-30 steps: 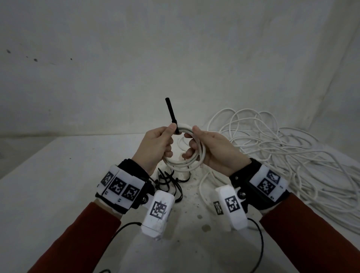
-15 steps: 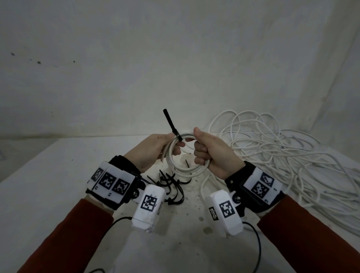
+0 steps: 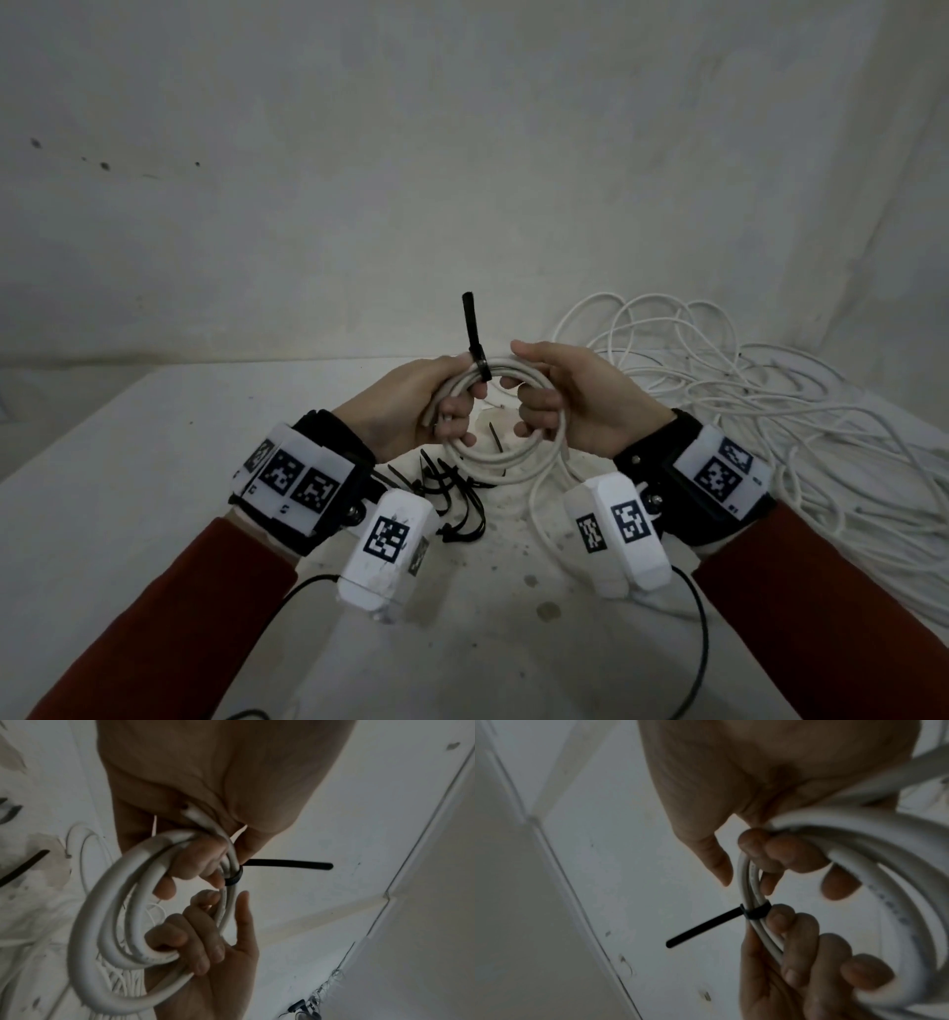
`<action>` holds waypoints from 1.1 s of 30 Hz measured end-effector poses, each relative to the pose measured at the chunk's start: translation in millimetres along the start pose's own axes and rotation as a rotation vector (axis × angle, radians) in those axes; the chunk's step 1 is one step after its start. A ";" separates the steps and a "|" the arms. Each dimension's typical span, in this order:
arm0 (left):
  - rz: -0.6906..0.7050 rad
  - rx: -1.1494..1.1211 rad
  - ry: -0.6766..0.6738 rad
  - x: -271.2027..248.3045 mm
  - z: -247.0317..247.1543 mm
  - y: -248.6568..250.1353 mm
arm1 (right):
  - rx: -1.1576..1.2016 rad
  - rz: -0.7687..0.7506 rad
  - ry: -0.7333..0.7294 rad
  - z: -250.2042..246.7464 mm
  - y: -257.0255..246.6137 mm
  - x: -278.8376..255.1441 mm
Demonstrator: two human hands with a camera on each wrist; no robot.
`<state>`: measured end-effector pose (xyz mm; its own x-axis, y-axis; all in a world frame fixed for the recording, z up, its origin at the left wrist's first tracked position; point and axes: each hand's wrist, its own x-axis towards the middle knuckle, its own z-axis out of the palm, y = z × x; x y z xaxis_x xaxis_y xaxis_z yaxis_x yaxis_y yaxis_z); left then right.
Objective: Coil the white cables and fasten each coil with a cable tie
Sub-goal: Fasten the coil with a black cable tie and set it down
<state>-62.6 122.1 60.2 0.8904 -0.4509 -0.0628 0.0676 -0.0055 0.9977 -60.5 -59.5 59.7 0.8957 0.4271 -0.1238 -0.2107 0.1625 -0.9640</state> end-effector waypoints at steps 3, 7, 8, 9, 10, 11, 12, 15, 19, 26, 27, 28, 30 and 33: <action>0.015 -0.037 -0.004 1.8 -5.4 -2.9 | 0.157 -0.017 0.025 -1.7 5.3 6.2; 0.050 -0.107 0.171 7.7 -24.3 -14.1 | 0.119 -0.023 0.072 2.4 16.0 23.0; 0.053 -0.107 0.238 8.5 -30.4 -15.7 | 0.051 -0.009 0.074 5.0 17.5 27.5; 0.052 -0.110 0.294 9.0 -37.0 -16.8 | -0.042 0.013 0.078 7.7 18.7 32.6; 0.047 -0.123 0.336 9.1 -43.3 -17.2 | -0.132 0.039 0.081 11.4 19.2 38.2; 0.039 -0.148 0.373 8.9 -50.8 -17.4 | -0.194 0.065 0.075 15.5 19.7 45.0; 0.032 -0.186 0.411 8.7 -59.2 -18.0 | -0.219 0.085 0.061 19.7 20.3 53.4; 0.013 -0.298 0.513 8.0 -90.8 -21.2 | -0.198 0.065 0.053 37.2 21.0 84.3; -0.100 -0.199 0.621 13.3 -144.0 -29.8 | -0.108 0.040 0.119 66.1 25.4 137.2; -0.121 -0.148 0.801 21.1 -264.6 -54.7 | -0.133 0.082 0.074 124.1 52.2 238.5; -0.135 -0.107 0.787 22.1 -276.2 -55.3 | -0.153 0.082 0.076 131.0 58.0 256.1; -0.149 -0.045 0.758 22.6 -288.1 -55.4 | -0.192 0.079 0.071 137.7 63.9 274.7; -0.179 0.118 0.680 25.4 -307.3 -56.1 | -0.268 0.102 0.017 150.7 72.3 306.6; -0.288 0.455 0.708 31.3 -333.5 -57.5 | -0.287 0.165 -0.036 164.3 75.6 338.3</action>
<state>111.6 406.0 -7.6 0.9461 0.2797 -0.1634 0.2807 -0.4560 0.8446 162.2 243.5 -16.3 0.8434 0.4584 -0.2801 -0.2282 -0.1664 -0.9593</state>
